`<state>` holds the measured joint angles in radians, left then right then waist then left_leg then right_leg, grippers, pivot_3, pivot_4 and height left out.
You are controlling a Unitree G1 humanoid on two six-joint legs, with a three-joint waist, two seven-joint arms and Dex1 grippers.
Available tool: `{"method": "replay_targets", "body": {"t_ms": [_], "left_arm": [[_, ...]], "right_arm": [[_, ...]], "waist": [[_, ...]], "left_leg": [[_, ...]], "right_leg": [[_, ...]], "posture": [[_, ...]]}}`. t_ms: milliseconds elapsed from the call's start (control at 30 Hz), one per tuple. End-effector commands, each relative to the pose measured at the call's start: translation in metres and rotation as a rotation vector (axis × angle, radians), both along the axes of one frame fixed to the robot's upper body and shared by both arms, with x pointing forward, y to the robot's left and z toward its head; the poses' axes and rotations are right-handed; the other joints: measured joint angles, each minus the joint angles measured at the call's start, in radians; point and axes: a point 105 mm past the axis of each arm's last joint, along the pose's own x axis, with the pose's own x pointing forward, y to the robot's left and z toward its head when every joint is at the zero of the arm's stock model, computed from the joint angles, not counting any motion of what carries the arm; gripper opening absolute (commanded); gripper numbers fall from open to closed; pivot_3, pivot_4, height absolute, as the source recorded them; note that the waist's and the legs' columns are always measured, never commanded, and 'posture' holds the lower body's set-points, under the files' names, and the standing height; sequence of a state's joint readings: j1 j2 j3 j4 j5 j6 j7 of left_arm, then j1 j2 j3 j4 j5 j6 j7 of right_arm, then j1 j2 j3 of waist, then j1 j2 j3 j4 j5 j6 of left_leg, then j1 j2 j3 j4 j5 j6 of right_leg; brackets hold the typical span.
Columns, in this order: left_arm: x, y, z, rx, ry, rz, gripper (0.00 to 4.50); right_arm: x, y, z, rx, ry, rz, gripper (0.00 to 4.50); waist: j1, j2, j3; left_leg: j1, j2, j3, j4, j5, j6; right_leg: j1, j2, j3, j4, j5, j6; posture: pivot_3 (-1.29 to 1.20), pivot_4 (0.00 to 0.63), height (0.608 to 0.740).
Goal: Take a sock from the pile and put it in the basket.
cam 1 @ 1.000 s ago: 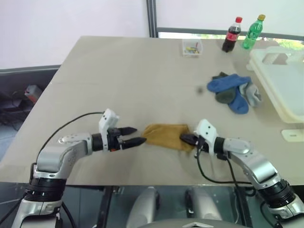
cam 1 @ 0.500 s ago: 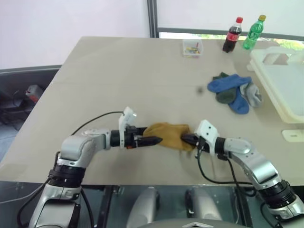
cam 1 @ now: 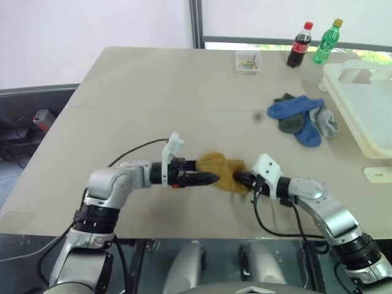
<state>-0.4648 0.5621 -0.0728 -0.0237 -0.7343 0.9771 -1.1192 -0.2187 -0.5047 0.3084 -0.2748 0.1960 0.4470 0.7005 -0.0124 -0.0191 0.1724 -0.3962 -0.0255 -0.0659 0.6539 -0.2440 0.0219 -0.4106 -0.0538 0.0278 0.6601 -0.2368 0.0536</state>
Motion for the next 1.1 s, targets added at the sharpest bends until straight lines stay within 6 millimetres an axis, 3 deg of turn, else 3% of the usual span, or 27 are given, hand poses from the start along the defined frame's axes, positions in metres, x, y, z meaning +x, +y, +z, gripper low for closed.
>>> {"method": "replay_targets", "body": {"t_ms": [33,500,800,1100], "left_arm": [[-0.003,-0.007,0.008,-0.040,0.004,-0.061,4.50],[-0.015,-0.035,0.019,-0.116,0.051,-0.214,4.50],[-0.016,-0.054,0.010,-0.088,0.051,-0.253,4.50],[-0.005,-0.056,-0.003,-0.017,0.041,-0.213,4.50]], "right_arm": [[0.004,-0.010,0.003,-0.003,-0.007,-0.055,0.04],[0.003,-0.012,0.004,-0.008,-0.010,-0.077,0.04],[0.004,-0.015,0.007,-0.010,-0.019,-0.089,0.04],[0.006,-0.018,0.010,-0.013,-0.030,-0.112,0.04]], "waist": [[0.000,0.000,0.000],[-0.001,0.000,0.000],[0.001,0.000,0.000],[-0.001,0.000,0.000]], "left_leg": [[0.000,0.000,0.000,0.000,0.000,0.000],[-0.001,0.000,0.000,0.001,0.000,0.000],[-0.001,0.000,0.000,0.001,0.000,0.000],[-0.001,0.000,0.000,0.001,0.000,0.000]], "right_leg": [[0.000,0.000,0.000,0.000,0.000,0.000],[0.000,0.000,0.000,0.000,0.000,0.000],[0.000,0.000,0.000,0.000,0.000,0.000],[0.000,0.001,0.000,0.000,0.000,0.000]], "posture": [[0.00,0.150,0.740],[0.00,0.150,0.740],[0.00,0.150,0.740],[0.00,0.150,0.740]]}}
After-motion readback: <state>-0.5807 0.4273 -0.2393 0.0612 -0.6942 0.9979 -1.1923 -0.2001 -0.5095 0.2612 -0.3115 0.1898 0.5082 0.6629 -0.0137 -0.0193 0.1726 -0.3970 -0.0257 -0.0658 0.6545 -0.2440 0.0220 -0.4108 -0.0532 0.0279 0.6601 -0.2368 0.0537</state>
